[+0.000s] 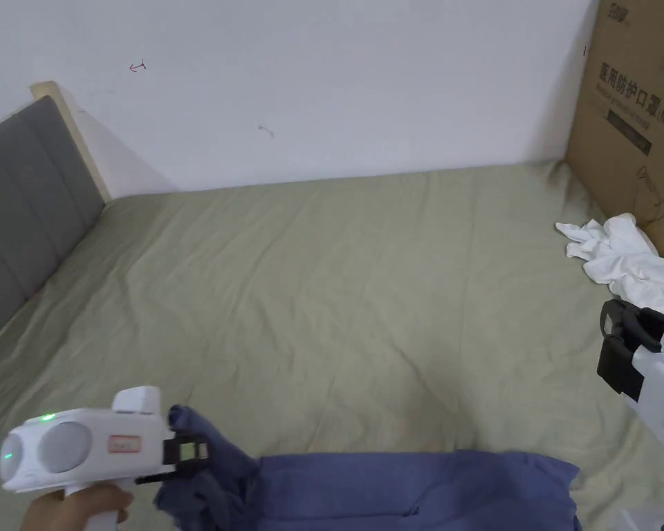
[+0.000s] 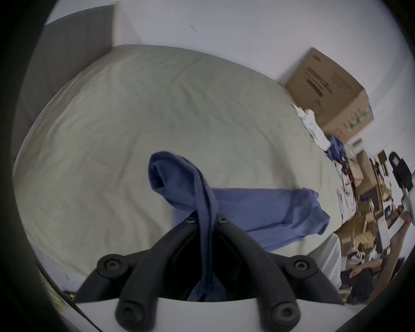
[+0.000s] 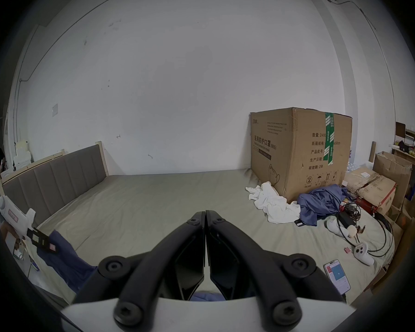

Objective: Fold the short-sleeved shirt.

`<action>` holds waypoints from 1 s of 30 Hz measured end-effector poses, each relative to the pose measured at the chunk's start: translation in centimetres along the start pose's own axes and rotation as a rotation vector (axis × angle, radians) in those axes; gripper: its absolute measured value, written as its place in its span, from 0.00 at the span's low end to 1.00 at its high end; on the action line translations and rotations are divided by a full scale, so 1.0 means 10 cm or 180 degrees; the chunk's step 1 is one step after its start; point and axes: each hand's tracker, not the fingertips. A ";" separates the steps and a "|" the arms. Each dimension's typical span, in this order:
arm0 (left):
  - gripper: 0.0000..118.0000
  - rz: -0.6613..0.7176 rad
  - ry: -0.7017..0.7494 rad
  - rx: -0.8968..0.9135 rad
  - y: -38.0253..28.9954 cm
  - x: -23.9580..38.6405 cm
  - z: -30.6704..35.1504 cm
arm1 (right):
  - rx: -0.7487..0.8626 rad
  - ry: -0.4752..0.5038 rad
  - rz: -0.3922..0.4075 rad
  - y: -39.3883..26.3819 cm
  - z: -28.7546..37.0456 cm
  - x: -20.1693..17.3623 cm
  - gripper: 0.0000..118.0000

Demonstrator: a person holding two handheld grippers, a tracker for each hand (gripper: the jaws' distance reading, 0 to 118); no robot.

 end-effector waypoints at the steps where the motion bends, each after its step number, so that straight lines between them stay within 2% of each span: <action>1: 0.03 -0.0073 -0.0074 -0.0049 0.02 0.13 -0.08 | 0.0003 0.0001 -0.0001 0.00 0.02 0.01 0.00; 4: 0.03 -0.0185 -0.0276 -0.0195 0.01 0.53 -0.36 | 0.0006 -0.0009 -0.0006 -0.01 0.06 0.05 0.00; 9: 0.03 -0.0362 -0.0332 -0.0497 -0.12 1.04 -0.96 | -0.0003 -0.0078 -0.0016 -0.04 0.14 0.15 0.00; 14: 0.06 -0.0414 -0.0102 -0.0774 -0.34 1.30 -1.50 | -0.0036 -0.0134 0.0043 -0.04 0.20 0.24 0.00; 15: 0.11 -0.0399 -0.0088 -0.0761 -0.38 1.32 -1.57 | -0.0045 -0.0142 0.0060 -0.04 0.21 0.25 0.00; 16: 0.22 -0.0398 -0.0059 -0.0792 -0.42 1.34 -1.64 | -0.0050 -0.0162 0.0074 -0.04 0.22 0.26 0.00; 17: 0.37 -0.0371 -0.0025 -0.0824 -0.45 1.36 -1.69 | -0.0052 -0.0170 0.0084 -0.04 0.22 0.27 0.00; 19: 0.74 -0.0256 0.0017 -0.0830 -0.50 1.37 -1.69 | -0.0066 -0.0183 0.0090 -0.05 0.21 0.29 0.00; 20: 0.82 -0.0227 0.0013 -0.0797 -0.52 1.38 -1.66 | -0.0070 -0.0192 0.0092 -0.06 0.21 0.30 0.00; 26: 0.84 -0.0368 -0.0166 -0.0259 -0.35 1.38 -1.11 | -0.0076 -0.0180 0.0053 -0.04 0.22 0.32 0.00; 30: 0.84 -0.0334 -0.0225 0.0382 -0.24 1.25 -0.61 | -0.0024 -0.0165 0.0072 0.02 0.24 0.29 0.00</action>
